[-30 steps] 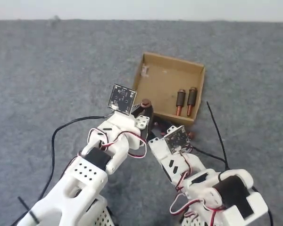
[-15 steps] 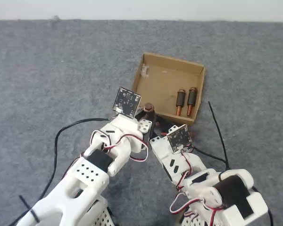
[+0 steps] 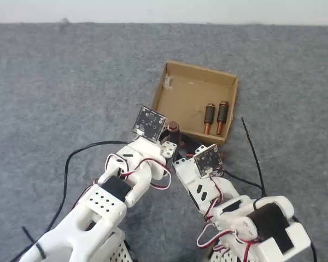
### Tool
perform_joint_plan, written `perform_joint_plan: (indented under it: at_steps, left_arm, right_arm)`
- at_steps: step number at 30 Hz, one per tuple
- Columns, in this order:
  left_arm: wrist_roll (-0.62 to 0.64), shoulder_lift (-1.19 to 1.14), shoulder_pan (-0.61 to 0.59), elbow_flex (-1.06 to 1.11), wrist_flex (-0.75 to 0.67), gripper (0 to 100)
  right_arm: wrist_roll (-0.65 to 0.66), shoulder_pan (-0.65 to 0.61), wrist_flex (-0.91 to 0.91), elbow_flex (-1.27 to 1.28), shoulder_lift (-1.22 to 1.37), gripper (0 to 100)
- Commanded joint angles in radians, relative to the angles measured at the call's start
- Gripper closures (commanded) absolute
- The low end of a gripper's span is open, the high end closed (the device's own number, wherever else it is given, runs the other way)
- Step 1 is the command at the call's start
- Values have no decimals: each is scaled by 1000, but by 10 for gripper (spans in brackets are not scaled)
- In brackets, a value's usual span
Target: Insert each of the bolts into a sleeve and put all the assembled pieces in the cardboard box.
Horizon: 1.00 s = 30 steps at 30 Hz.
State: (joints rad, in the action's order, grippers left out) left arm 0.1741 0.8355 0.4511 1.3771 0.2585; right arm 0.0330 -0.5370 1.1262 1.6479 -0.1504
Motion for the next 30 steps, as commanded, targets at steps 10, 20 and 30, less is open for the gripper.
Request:
perform_joint_plan:
  at_steps: [10, 20, 30]
  left_arm:
    - [-20, -6, -14, 5, -3, 820]
    - [-20, 3, -58, -24, -6, 818]
    - [140, 3, -60, -79, -8, 819]
  right_arm:
    - [-12, 56, 31, -23, -7, 992]
    - [-12, 56, 27, -23, -7, 992]
    - [-11, 56, 25, -25, -7, 992]
